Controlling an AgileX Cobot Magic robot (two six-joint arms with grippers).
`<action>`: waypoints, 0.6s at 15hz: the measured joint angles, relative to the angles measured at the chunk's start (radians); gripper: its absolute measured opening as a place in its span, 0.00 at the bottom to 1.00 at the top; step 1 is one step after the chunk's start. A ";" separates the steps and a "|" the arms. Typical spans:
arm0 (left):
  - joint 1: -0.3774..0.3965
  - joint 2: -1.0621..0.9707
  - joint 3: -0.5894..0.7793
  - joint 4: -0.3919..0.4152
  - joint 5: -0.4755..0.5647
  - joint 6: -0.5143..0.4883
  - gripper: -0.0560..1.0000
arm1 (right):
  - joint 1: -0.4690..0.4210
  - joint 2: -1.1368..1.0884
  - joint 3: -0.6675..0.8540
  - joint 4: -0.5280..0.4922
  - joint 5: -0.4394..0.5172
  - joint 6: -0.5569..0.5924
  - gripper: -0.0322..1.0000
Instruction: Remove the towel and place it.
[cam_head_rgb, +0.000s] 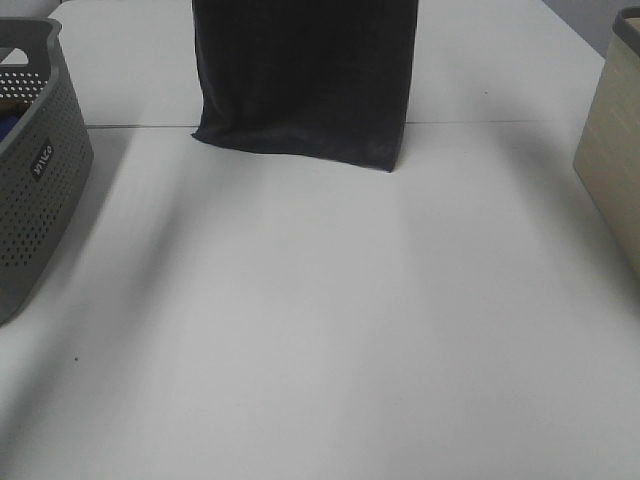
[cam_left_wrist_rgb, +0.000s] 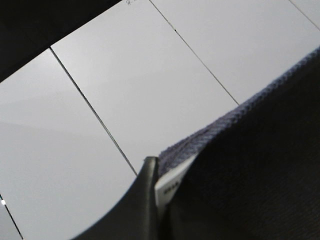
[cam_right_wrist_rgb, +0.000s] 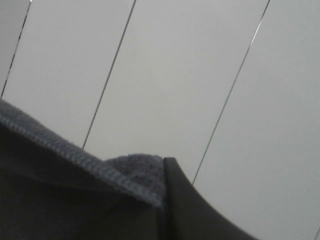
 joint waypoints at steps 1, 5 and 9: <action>-0.001 0.000 0.000 0.000 -0.028 0.002 0.05 | -0.001 0.000 0.000 0.000 -0.042 0.000 0.04; -0.001 0.000 0.000 0.000 -0.062 0.006 0.05 | -0.001 0.000 0.000 0.000 -0.092 0.005 0.04; -0.001 0.000 0.000 0.000 -0.061 0.025 0.05 | -0.001 0.000 0.000 0.000 -0.092 0.027 0.04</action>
